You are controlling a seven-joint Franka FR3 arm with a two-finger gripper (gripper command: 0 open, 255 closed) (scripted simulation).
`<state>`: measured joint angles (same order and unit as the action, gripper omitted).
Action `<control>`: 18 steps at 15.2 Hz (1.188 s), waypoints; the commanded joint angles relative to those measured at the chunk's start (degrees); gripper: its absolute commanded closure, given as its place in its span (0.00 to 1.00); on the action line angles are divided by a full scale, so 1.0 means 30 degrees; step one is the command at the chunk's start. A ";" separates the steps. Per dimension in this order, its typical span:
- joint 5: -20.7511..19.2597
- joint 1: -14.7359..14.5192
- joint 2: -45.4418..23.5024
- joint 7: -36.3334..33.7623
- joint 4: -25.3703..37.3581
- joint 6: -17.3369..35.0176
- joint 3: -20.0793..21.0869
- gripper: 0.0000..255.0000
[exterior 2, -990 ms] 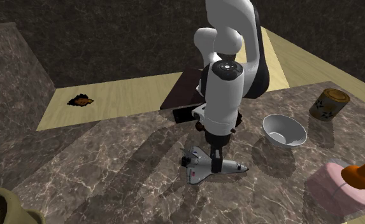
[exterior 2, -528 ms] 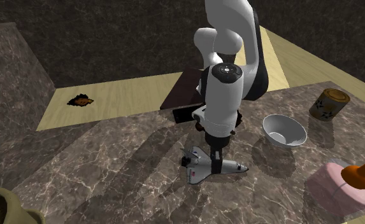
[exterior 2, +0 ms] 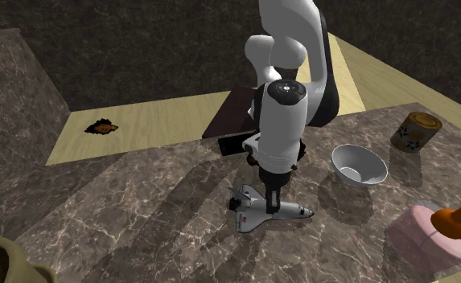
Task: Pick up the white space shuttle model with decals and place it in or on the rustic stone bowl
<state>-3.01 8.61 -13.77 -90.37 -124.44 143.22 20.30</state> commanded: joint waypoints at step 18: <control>0.1253 0.0334 0.2459 0.0734 0.1204 -0.3518 0.0348 1.00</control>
<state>0.63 9.62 -6.68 -88.18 -121.19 133.31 21.30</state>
